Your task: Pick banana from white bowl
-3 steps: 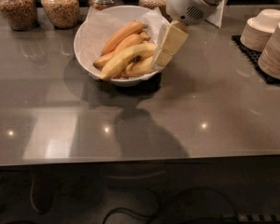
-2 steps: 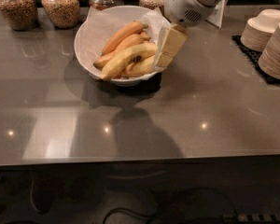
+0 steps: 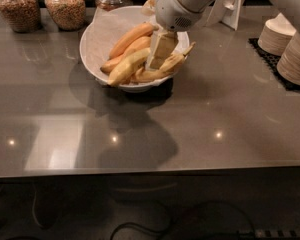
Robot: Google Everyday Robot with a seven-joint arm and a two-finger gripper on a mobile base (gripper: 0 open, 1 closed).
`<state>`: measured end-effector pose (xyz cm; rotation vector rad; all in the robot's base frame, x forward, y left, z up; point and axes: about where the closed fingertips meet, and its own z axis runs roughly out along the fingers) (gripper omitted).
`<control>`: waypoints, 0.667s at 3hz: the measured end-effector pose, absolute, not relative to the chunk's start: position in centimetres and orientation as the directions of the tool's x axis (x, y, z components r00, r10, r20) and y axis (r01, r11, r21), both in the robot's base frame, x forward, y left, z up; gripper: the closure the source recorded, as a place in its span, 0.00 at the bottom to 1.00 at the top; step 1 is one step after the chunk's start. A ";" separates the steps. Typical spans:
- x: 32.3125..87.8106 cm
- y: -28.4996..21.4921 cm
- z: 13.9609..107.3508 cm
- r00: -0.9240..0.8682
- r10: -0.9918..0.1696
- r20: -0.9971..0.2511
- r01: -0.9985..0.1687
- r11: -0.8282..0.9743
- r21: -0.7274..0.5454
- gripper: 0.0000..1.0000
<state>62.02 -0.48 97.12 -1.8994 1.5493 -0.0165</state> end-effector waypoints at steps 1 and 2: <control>62.9 0.6 96.2 0.304 -0.865 -0.399 -0.866 -0.076 -0.495 0.39; 63.1 0.9 95.6 0.303 -0.863 -0.404 -0.871 -0.079 -0.485 0.38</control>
Offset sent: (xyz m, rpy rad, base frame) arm 0.0155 0.0167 -0.0295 0.0117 0.0471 0.0226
